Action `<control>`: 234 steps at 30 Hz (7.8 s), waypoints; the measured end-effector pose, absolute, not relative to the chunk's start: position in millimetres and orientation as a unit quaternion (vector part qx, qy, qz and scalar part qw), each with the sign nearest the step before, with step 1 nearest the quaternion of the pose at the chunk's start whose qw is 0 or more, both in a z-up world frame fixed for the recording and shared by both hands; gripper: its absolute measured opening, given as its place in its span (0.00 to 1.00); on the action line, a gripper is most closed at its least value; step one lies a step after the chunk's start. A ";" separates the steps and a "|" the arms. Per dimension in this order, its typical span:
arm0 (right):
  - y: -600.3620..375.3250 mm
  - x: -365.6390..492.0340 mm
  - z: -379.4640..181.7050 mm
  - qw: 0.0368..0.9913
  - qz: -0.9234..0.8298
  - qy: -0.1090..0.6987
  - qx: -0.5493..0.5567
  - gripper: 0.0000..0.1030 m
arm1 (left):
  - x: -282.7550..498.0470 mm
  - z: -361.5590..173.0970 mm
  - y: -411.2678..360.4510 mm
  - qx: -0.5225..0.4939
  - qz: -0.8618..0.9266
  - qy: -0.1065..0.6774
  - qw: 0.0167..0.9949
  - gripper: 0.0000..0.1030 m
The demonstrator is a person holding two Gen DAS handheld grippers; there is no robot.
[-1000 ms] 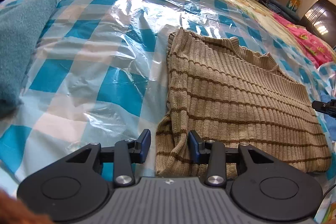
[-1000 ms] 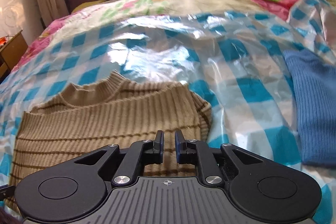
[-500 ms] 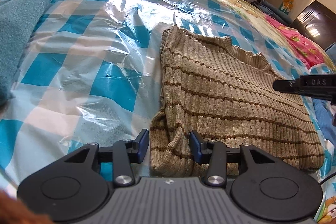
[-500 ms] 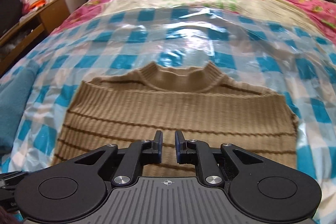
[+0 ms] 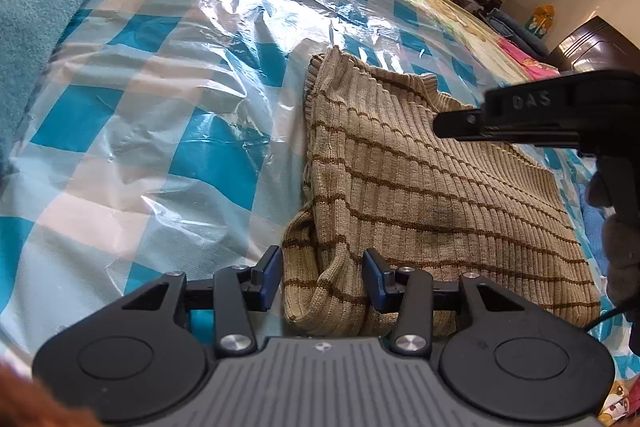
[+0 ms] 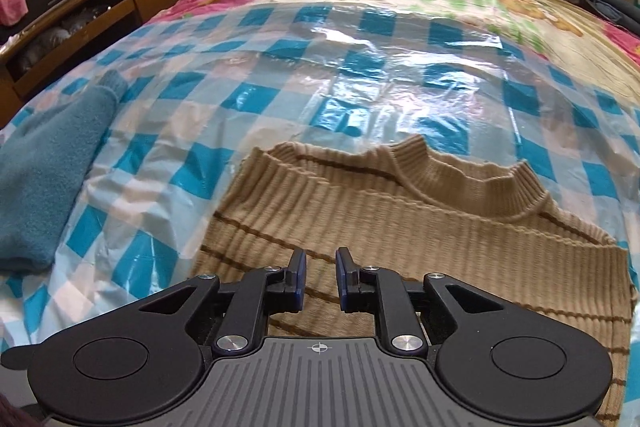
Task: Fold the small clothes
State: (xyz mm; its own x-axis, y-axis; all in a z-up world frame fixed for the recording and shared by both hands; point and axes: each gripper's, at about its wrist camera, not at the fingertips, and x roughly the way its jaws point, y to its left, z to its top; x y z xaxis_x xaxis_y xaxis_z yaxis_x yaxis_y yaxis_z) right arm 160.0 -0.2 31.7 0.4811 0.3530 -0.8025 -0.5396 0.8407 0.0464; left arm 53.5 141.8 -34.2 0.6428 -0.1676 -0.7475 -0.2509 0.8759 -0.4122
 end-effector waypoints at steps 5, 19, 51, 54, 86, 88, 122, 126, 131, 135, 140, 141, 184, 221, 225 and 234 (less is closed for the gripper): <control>23.4 163.7 29.1 0.846 0.272 0.443 -0.122 0.22 | 54.3 -35.2 142.8 -0.251 0.017 0.423 0.870 0.47; 74.6 191.7 13.9 0.829 0.271 0.474 -0.121 0.32 | 54.2 -34.0 143.9 -0.262 -0.006 0.420 0.869 0.47; 120.8 205.6 -22.2 0.809 0.247 0.480 -0.232 0.27 | 54.5 -32.6 130.9 -0.238 -0.026 0.420 0.876 0.51; 108.2 207.6 -13.1 0.813 0.257 0.483 -0.202 0.14 | 52.6 -30.9 130.8 -0.239 -0.026 0.412 0.879 0.52; -73.2 215.4 37.0 0.834 0.307 0.454 0.065 0.11 | 69.5 -12.1 87.5 -0.139 0.026 0.402 0.905 0.27; -85.4 215.0 40.5 0.837 0.306 0.448 0.076 0.11 | 71.3 -2.6 78.3 -0.128 0.013 0.395 0.910 0.24; -304.7 248.3 -11.3 0.840 0.212 0.432 0.251 0.12 | 152.6 19.7 -128.8 -0.029 -0.208 0.427 0.880 0.25; -309.3 247.7 -15.1 0.840 0.207 0.435 0.249 0.12 | 142.6 16.0 -141.9 -0.013 -0.214 0.429 0.877 0.35; -312.3 244.2 -15.1 0.840 0.208 0.437 0.246 0.14 | 132.5 16.3 -150.9 -0.002 -0.244 0.425 0.872 0.45; -318.9 236.8 -5.6 0.844 0.206 0.428 0.248 0.17 | 122.2 21.4 -138.2 -0.025 -0.260 0.429 0.865 0.46; -327.4 205.5 19.6 0.865 0.208 0.401 0.220 0.17 | 100.5 33.5 -106.5 -0.054 -0.262 0.423 0.866 0.47; -327.2 195.8 24.8 0.866 0.214 0.399 0.211 0.17 | 97.1 35.0 -99.5 -0.058 -0.258 0.421 0.868 0.47; -267.0 204.8 10.3 0.879 0.128 0.442 0.129 0.30 | 121.1 -9.9 -17.2 -0.121 -0.166 0.420 0.884 0.52; -295.0 201.3 16.9 0.880 0.173 0.403 0.181 0.12 | 155.0 7.0 -9.4 -0.127 -0.156 0.393 0.897 0.54; -312.3 200.6 6.8 0.881 0.143 0.402 0.204 0.12 | 167.6 2.7 -20.5 -0.112 -0.161 0.393 0.898 0.57; -308.8 208.8 -3.6 0.879 0.135 0.416 0.191 0.18 | 170.6 -2.8 -27.1 -0.101 -0.149 0.404 0.897 0.64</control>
State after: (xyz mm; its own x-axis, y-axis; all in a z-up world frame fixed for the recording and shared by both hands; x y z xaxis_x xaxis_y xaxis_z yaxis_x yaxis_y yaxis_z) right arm 208.8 -308.8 -3.6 0.6181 0.3957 -0.6793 -0.0786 0.8909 0.4474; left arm 170.6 -27.1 -2.8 0.6287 -0.3495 -0.6947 0.1857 0.9349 -0.3023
